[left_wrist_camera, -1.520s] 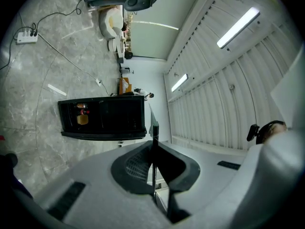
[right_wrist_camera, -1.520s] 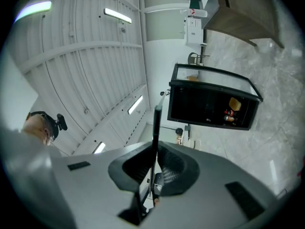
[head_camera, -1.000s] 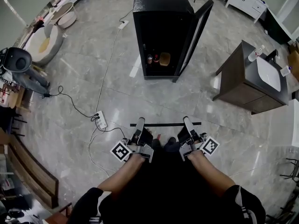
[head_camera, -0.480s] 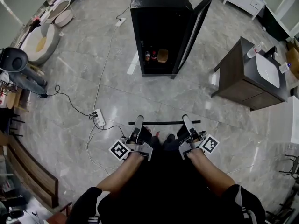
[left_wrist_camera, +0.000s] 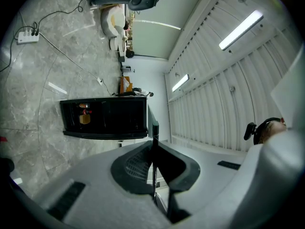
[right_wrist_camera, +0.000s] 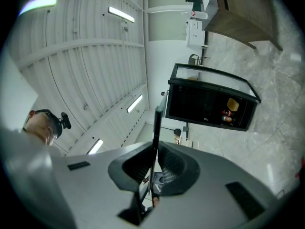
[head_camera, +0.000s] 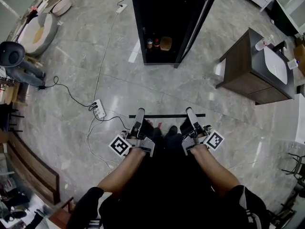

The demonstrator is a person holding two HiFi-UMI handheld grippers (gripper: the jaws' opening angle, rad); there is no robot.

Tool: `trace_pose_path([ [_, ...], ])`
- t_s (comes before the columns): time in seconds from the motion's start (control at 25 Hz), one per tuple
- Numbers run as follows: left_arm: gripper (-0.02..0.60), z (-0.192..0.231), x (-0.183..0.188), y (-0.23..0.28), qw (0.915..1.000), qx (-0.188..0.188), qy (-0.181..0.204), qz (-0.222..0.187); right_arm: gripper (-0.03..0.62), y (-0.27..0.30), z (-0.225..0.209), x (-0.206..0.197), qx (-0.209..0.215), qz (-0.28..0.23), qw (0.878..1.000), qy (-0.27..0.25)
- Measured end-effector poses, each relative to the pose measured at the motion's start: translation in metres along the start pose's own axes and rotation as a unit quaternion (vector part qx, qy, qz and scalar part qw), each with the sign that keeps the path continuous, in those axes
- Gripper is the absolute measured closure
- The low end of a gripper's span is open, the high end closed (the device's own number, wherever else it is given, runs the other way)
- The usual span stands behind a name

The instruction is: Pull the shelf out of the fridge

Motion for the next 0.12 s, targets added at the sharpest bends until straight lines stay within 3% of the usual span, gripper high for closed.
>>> trace_pose_path([
  [0.12,0.552,0.0029,-0.0016,0.0011,1.0000,0.001,-0.004,0.000,0.559,-0.0006,-0.0031,0.0013,-0.003,-0.001,1.000,0.003],
])
Point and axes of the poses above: the fingertips, and each gripper's own axes: y forward along the fingers, z to its left, x out of its top, the point moved 6 cm from there along -y, backward along the fingers, and after that the axes turned 14 degrees about -x, right-handed, at the moved point
